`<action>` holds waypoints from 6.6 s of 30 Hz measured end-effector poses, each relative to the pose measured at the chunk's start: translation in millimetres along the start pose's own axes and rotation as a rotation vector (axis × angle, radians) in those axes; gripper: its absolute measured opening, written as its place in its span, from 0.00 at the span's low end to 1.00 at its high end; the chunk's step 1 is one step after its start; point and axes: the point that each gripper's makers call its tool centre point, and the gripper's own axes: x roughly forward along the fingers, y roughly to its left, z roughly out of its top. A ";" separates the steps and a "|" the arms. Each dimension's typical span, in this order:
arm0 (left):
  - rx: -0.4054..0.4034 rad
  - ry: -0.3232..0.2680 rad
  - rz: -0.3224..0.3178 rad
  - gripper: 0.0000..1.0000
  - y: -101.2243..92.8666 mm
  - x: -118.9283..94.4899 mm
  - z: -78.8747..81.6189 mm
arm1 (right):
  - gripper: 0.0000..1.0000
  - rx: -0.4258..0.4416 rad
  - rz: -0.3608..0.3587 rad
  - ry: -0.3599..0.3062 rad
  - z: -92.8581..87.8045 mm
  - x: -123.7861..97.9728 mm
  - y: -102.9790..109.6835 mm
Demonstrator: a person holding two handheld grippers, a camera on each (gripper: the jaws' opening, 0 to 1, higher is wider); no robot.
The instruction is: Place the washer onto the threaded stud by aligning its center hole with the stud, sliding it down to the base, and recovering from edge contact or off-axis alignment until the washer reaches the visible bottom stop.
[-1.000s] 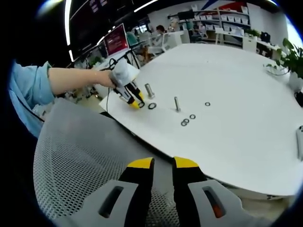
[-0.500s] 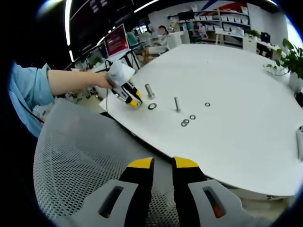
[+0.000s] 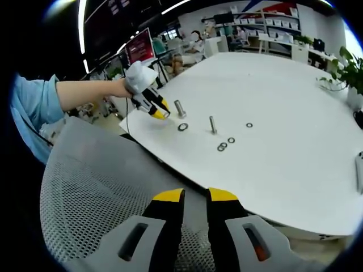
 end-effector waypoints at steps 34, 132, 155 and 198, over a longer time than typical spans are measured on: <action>0.032 -0.050 0.075 0.20 33.1 -21.3 40.9 | 0.18 0.006 -0.004 -0.006 0.5 -0.2 -0.8; 0.216 -0.023 -0.055 0.39 -16.3 20.2 53.0 | 0.18 0.003 0.004 -0.010 1.5 -0.3 -0.2; 0.244 0.057 -0.142 0.32 -35.7 53.2 50.2 | 0.18 0.017 -0.008 -0.016 1.7 -1.1 -2.3; 0.282 0.070 -0.118 0.05 -30.8 36.9 46.6 | 0.18 0.007 -0.002 -0.010 1.4 -0.5 -1.2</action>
